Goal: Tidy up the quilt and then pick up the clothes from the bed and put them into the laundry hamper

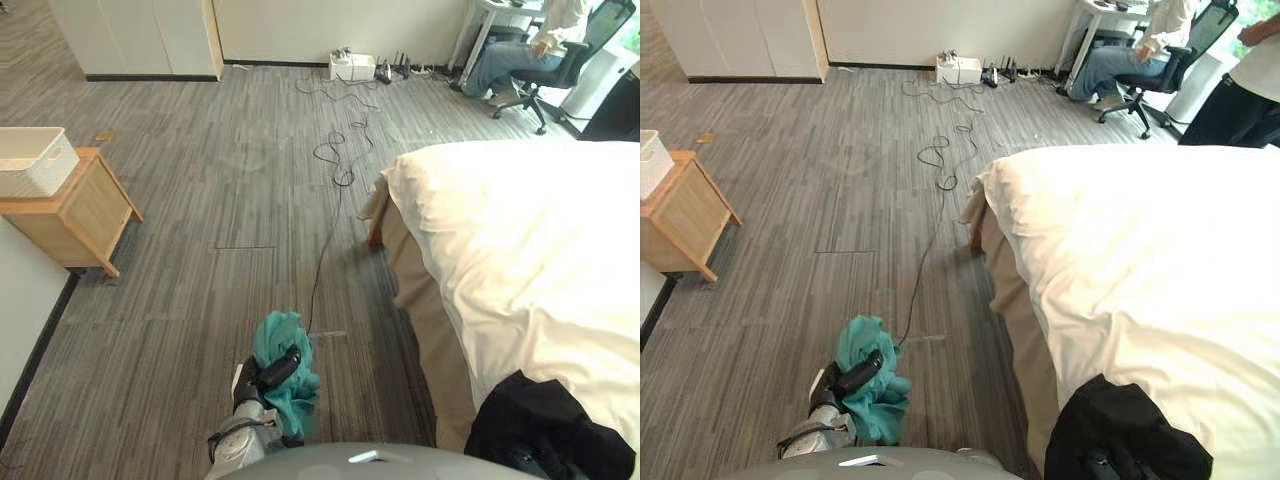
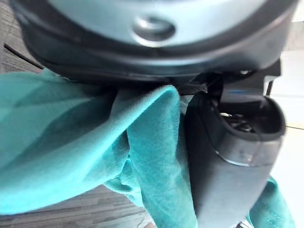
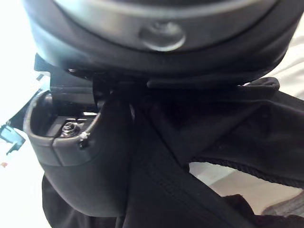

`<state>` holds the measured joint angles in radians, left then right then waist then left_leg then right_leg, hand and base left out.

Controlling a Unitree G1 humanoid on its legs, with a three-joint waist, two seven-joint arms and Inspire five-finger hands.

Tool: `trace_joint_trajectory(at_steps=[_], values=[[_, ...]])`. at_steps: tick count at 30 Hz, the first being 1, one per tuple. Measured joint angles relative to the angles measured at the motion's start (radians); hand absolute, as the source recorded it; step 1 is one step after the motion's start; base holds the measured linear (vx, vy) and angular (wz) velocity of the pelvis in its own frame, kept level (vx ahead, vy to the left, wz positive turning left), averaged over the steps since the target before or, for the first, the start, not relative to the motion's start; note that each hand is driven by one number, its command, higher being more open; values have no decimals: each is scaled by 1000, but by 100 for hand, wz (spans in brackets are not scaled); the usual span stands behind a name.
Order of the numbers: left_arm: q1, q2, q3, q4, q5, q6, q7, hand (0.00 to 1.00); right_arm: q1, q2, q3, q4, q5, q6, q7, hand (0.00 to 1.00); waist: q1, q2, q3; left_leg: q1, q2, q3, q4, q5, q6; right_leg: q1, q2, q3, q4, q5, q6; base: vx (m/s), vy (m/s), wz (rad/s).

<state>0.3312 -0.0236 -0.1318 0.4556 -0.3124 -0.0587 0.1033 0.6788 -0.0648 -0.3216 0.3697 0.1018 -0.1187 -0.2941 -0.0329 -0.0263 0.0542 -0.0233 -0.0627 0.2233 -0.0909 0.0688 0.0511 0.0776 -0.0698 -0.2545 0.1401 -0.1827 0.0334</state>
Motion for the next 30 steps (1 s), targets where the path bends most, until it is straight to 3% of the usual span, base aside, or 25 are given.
trace_joint_trajectory(at_steps=[8,9,10,11,12,13,15,16,18,19,21,30], values=[[-17,31,-62,64,-13,-4,-26,0,-43,47,-114,12,3,54,-66,0,0,23,9,-24,-50,-147,0,6,-8,54,-14,-116,-49,12,21,-12,45,47],[-18,30,-65,64,-13,-4,-28,0,-48,45,-122,12,3,57,-66,0,0,29,12,-31,-54,-156,0,0,-17,55,-12,-125,-57,14,25,-17,69,41],[-33,36,-69,74,-12,-4,-31,0,-58,51,-132,14,1,66,-67,0,-2,1,17,-44,-89,-155,21,-70,-70,47,-57,-144,-89,34,45,17,121,25],[-73,48,-70,94,-13,-5,-33,0,-78,49,-138,19,1,67,-69,0,9,-28,47,-94,-103,-163,223,-58,92,49,-115,-173,-61,54,47,50,82,8],[-80,49,-72,96,-13,-8,-33,0,-85,41,-138,15,0,66,-69,0,18,-16,59,-106,-79,-182,303,-86,92,48,-114,-179,-46,54,52,66,48,-25],[-80,42,-84,97,-13,-9,-35,0,-83,14,-141,13,0,65,-69,0,27,36,63,-102,-37,-263,302,-170,-9,46,-71,-176,-49,57,62,51,46,-15],[-109,55,-92,144,-13,-9,-39,0,-110,0,-144,42,-1,84,-73,0,31,26,64,-78,-63,-284,203,-100,6,47,-77,-162,-99,65,66,23,95,19],[-112,63,-107,153,-13,-9,-38,0,-110,-12,-144,60,-1,87,-73,0,31,27,66,-43,-77,-312,111,-46,-1,45,-85,-165,-118,70,75,12,42,39],[-119,66,-110,166,-13,-7,-35,0,-109,-20,-144,74,-1,91,-78,0,29,29,68,-19,-88,-339,52,-14,-7,49,-87,-169,-118,72,77,-1,25,40],[-125,71,-110,173,-13,-7,-26,0,-109,-21,-144,80,-1,94,-81,0,32,27,69,0,-91,-355,13,-1,-25,50,-90,-169,-113,71,77,-18,6,30],[-128,82,-112,173,-16,-7,-17,0,-109,-20,-141,80,0,95,-81,0,34,26,75,8,-95,-366,2,10,-39,51,-92,-169,-105,71,77,-37,-2,12],[-147,81,-147,173,-47,-7,-12,0,-113,-14,-53,101,-12,108,-78,0,34,19,107,9,-85,-365,1,3,-30,73,-85,-219,-107,72,77,-38,-55,10]])
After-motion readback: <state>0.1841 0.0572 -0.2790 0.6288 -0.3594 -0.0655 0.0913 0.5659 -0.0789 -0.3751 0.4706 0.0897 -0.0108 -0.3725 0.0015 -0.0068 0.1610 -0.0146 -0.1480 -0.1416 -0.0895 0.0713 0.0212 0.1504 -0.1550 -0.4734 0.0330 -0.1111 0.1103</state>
